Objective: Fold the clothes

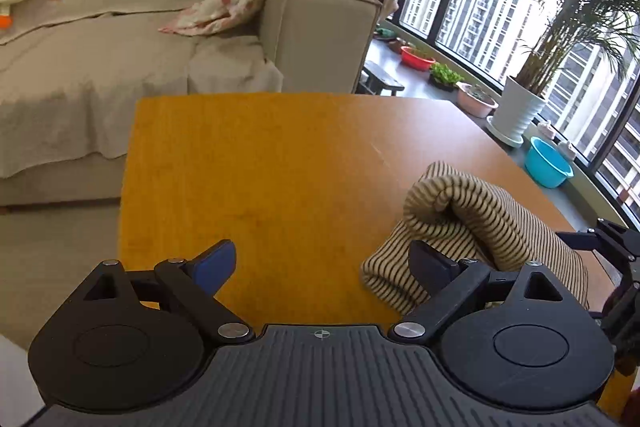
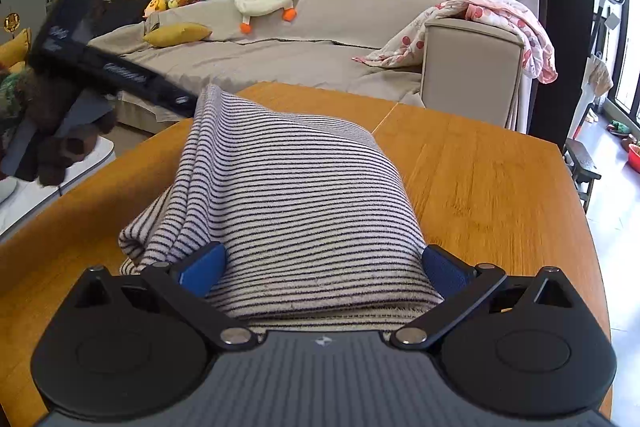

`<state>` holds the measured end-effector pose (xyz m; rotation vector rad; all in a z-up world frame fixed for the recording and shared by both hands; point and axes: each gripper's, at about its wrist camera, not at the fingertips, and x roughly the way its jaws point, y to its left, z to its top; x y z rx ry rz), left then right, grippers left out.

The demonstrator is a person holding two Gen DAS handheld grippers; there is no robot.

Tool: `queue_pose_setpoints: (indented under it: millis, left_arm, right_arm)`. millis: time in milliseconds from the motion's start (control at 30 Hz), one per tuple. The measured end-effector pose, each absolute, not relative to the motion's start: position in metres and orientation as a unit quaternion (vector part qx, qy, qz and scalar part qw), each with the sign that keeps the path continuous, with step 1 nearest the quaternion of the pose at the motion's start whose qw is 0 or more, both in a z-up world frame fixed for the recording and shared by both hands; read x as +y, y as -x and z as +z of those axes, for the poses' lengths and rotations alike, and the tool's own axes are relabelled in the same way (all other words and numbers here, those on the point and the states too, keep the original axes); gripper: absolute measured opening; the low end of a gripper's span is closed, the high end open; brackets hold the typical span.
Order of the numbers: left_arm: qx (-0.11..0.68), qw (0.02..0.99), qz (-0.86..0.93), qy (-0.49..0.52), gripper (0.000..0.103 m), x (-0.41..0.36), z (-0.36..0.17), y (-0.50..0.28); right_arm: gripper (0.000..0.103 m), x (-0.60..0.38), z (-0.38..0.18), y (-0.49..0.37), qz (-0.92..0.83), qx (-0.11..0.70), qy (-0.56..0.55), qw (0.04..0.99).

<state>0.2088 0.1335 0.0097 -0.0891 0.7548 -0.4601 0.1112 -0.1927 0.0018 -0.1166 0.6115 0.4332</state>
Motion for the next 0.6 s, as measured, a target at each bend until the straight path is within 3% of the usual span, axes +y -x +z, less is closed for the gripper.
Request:
queue_pose_setpoints:
  millis: [133,233,333,467,533,600]
  left_arm:
    - [0.303,0.905,-0.276,0.116,0.096,0.132,0.054,-0.194]
    - [0.263,0.889,-0.337,0.166,0.091,0.114,0.081,-0.193]
    - [0.271,0.857,-0.389,0.201,0.079,0.088,0.080,-0.200]
    - [0.340,0.837,-0.373,0.212,0.056,0.074,0.033,-0.212]
    - [0.384,0.827,-0.342,0.228,0.047,0.079,-0.001,-0.217]
    - [0.404,0.827,-0.309,0.239,0.027,0.088,-0.026,-0.215]
  right_arm:
    - [0.103,-0.191,0.009,-0.110,0.225,0.292,0.059,0.928]
    - [0.103,-0.188,0.019,-0.106,0.243,0.280,0.061,0.927]
    - [0.103,-0.185,0.030,-0.102,0.261,0.268,0.062,0.925]
    - [0.100,-0.181,0.045,-0.097,0.285,0.251,0.064,0.923]
    - [0.087,-0.179,0.052,-0.094,0.297,0.243,0.065,0.921]
    - [0.078,-0.177,0.059,-0.091,0.309,0.234,0.066,0.919]
